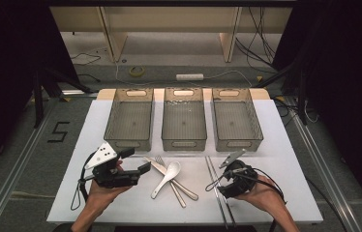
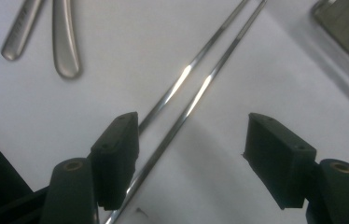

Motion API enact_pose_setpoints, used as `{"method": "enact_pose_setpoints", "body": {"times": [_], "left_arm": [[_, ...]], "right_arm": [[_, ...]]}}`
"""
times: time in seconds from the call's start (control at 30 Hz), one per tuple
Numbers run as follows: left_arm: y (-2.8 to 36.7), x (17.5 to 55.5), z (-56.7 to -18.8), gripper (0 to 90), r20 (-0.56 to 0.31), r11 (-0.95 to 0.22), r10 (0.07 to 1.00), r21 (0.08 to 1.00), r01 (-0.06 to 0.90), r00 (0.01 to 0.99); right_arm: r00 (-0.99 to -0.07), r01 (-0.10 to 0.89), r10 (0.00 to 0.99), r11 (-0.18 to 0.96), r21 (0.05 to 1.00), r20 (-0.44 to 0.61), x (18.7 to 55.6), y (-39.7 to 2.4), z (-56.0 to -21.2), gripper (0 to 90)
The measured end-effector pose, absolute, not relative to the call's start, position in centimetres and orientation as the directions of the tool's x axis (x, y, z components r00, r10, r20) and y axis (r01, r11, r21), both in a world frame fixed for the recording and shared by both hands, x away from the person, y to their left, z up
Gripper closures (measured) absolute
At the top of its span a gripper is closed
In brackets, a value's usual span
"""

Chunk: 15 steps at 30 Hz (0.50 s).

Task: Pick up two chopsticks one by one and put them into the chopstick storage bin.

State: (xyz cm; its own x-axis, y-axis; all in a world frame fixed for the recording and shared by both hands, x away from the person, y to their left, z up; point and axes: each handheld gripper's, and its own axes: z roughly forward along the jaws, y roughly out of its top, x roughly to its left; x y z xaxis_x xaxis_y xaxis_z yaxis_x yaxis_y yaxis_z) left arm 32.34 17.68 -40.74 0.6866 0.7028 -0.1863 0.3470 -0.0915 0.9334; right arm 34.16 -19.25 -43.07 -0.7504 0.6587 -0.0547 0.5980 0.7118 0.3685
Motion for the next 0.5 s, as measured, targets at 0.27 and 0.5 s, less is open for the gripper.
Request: {"method": "enact_pose_setpoints", "body": {"times": [0.27,0.5], "left_arm": [[17.66,32.33,-40.73,17.5,-0.186,-0.092,0.702,0.933,0.347,0.687],[17.67,32.33,-40.73,17.5,-0.186,-0.092,0.702,0.933,0.347,0.688]], "right_arm": [[-0.767,0.599,0.64,0.74,0.306,-0.046,34.59,-18.58,-43.9,42.2],[-0.774,0.602,0.632,0.755,0.26,-0.044,34.53,-18.11,-44.22,49.4]]}}
